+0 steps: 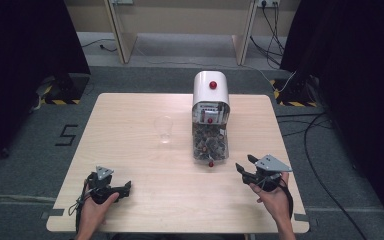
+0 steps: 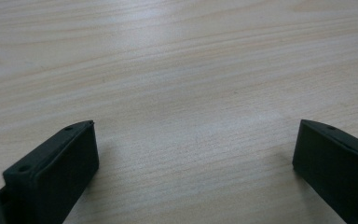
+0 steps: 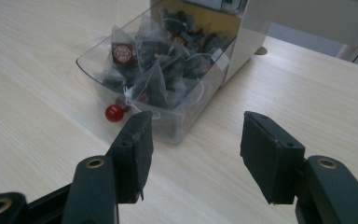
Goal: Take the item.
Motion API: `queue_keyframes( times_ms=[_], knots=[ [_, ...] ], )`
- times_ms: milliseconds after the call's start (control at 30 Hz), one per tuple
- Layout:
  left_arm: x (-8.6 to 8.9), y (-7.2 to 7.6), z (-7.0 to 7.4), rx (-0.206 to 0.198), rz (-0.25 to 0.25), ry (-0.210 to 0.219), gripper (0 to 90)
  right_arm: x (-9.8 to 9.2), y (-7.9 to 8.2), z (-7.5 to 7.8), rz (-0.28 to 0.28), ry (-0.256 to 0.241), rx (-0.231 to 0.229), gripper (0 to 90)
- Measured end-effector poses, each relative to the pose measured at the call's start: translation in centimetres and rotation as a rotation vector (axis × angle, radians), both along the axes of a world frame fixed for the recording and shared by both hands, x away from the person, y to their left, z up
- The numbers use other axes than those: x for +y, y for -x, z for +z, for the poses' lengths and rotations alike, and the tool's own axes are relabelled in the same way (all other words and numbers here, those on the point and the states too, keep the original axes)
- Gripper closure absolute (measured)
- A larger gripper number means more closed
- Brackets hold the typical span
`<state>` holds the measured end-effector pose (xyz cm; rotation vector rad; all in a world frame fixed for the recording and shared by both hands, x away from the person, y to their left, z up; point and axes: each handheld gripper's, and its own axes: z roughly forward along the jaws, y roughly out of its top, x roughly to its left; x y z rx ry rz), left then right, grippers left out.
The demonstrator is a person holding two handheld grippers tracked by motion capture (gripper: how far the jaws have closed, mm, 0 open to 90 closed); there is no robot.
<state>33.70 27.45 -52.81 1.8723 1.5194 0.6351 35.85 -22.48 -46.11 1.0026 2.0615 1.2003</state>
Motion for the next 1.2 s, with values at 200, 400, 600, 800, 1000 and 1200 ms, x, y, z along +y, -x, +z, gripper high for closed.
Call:
queue_keyframes(
  times_ms=[200, 400, 600, 800, 1000, 1200],
  knots=[
    [0.0, 0.0, 0.0, 0.000, 0.000, 0.000, 0.0, 0.9, -0.6, 0.6, 0.011, -0.006, -0.016, 45.7],
    [0.0, 0.0, 0.0, 0.000, 0.000, 0.000, 0.0, 1.7, -1.1, 0.8, 0.021, -0.002, -0.017, 46.5],
    [0.0, 0.0, 0.0, 0.000, 0.000, 0.000, 0.0, 2.9, -1.7, 1.3, 0.041, 0.001, -0.032, 47.4],
    [0.0, 0.0, 0.0, 0.000, 0.000, 0.000, 0.0, 3.8, -2.1, 1.7, 0.051, -0.001, -0.043, 48.3],
    [0.0, 0.0, 0.0, 0.000, 0.000, 0.000, 0.0, 4.8, -2.6, 1.8, 0.065, 0.000, -0.046, 49.0],
    [0.0, 0.0, 0.0, 0.000, 0.000, 0.000, 0.0, 5.9, -3.2, 2.0, 0.082, -0.001, -0.055, 49.7]
  ],
)
